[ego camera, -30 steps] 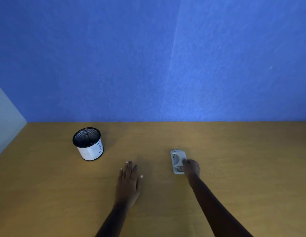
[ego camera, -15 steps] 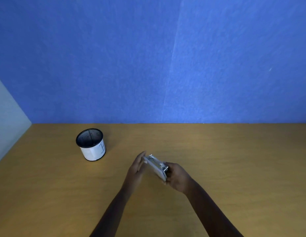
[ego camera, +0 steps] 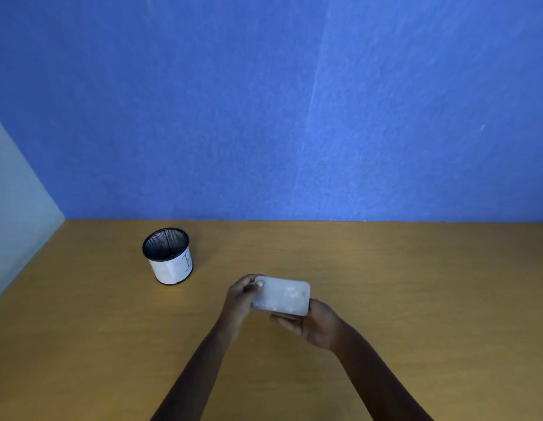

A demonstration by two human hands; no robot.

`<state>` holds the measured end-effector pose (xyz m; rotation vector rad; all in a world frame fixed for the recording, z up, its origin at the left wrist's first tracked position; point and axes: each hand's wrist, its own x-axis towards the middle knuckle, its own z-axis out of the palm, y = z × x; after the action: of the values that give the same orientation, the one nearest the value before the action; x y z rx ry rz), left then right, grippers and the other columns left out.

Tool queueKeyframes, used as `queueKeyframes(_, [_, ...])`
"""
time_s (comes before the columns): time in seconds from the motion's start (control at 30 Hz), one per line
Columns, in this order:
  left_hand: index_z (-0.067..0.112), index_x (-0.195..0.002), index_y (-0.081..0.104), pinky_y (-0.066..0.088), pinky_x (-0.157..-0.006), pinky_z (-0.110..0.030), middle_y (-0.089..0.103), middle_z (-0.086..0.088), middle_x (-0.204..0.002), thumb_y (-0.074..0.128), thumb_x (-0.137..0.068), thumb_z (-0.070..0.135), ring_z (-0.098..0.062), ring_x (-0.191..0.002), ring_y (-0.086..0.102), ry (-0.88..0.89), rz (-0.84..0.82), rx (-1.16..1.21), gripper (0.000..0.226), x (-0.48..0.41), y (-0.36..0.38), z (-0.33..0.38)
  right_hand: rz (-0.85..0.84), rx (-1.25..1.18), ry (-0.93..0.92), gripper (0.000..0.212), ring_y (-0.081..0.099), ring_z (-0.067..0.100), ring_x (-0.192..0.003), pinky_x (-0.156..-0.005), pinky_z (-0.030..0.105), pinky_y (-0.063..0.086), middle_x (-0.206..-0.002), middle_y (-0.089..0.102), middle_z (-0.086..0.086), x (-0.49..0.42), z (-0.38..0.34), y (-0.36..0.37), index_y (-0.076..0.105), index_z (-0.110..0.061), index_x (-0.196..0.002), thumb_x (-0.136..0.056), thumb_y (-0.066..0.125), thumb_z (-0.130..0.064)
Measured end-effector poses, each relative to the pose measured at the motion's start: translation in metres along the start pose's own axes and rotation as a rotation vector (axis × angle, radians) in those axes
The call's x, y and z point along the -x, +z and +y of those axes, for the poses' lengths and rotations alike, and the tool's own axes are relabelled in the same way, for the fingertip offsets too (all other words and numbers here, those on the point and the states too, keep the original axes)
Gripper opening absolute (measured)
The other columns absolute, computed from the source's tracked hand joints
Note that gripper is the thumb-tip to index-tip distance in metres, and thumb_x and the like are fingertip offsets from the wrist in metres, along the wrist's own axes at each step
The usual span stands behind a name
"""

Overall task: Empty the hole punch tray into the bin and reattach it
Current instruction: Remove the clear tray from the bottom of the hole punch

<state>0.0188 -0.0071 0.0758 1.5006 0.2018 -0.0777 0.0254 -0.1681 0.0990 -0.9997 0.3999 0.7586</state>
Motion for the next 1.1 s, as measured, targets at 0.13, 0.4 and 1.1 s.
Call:
queueKeyframes(0.13, [0.006, -0.1, 0.062, 0.044, -0.073, -0.031, 0.059, -0.014, -0.1, 0.043, -0.095, 0.006, -0.024, -0.095, 0.054, -0.051, 0.016, 0.105, 0.02, 0.002, 0.005, 0.005, -0.046, -0.082, -0.036, 0.028, 0.074, 0.028, -0.061, -0.051, 0.028, 0.06, -0.073, 0.075, 0.018, 0.003, -0.003, 0.003, 0.063, 0.002, -0.095, -0.096, 0.039, -0.013])
queueKeyframes(0.4, [0.006, -0.104, 0.051, 0.048, -0.075, -0.029, 0.053, -0.01, -0.102, 0.028, -0.1, 0.027, -0.024, -0.098, 0.053, -0.229, 0.028, 0.488, 0.032, 0.005, 0.016, 0.014, -0.102, 0.009, -0.093, 0.028, 0.064, 0.029, -0.086, -0.06, 0.028, 0.061, -0.107, 0.061, 0.016, 0.009, -0.014, 0.009, 0.059, -0.003, -0.112, -0.093, 0.046, -0.019])
queueKeyframes(1.1, [0.009, -0.092, 0.06, 0.051, -0.045, -0.018, 0.07, 0.002, -0.055, 0.032, -0.098, 0.016, -0.01, -0.047, 0.066, -0.286, -0.048, 0.482, 0.03, 0.019, 0.02, 0.028, 0.21, 0.376, -0.403, 0.031, 0.056, 0.023, -0.073, -0.063, 0.027, 0.048, -0.084, 0.06, 0.015, 0.009, -0.018, 0.043, 0.065, 0.005, -0.087, -0.095, 0.047, -0.019])
